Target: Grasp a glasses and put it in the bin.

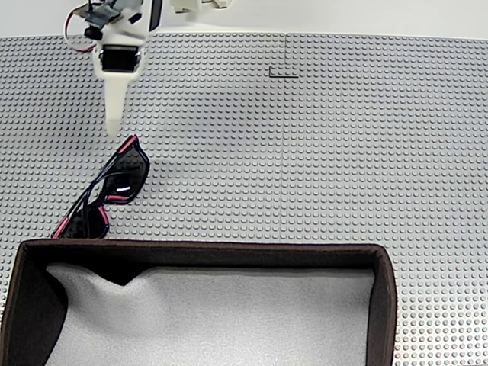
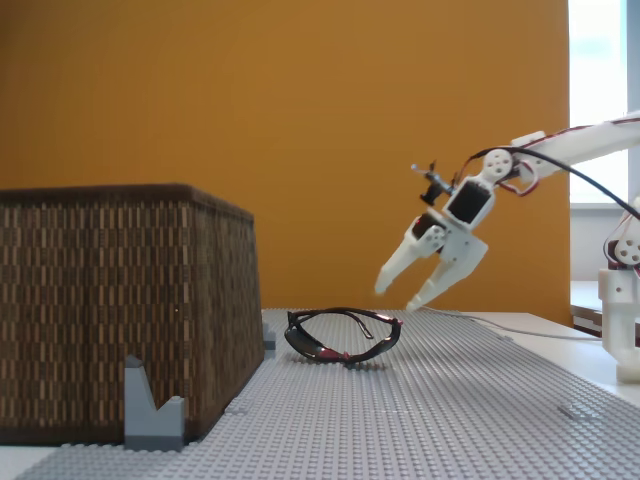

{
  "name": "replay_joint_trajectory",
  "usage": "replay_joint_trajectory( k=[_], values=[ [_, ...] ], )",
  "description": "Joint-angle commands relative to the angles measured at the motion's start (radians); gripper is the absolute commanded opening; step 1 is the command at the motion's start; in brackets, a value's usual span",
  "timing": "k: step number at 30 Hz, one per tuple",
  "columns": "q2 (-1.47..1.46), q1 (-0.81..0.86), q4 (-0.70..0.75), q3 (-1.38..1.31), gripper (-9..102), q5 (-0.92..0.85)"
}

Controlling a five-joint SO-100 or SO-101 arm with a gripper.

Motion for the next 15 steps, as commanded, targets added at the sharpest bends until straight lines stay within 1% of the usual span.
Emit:
replay_joint_trajectory(
  k=[1, 7, 15],
  values=[
    [-0.061, 0.008, -0.025, -0.086, 23, -0.037],
    [-0.184, 0.005, -0.097, -0.127, 23, -0.06],
    [-0.256, -0.026, -0.127, -0.133, 22, -0.028]
  ],
)
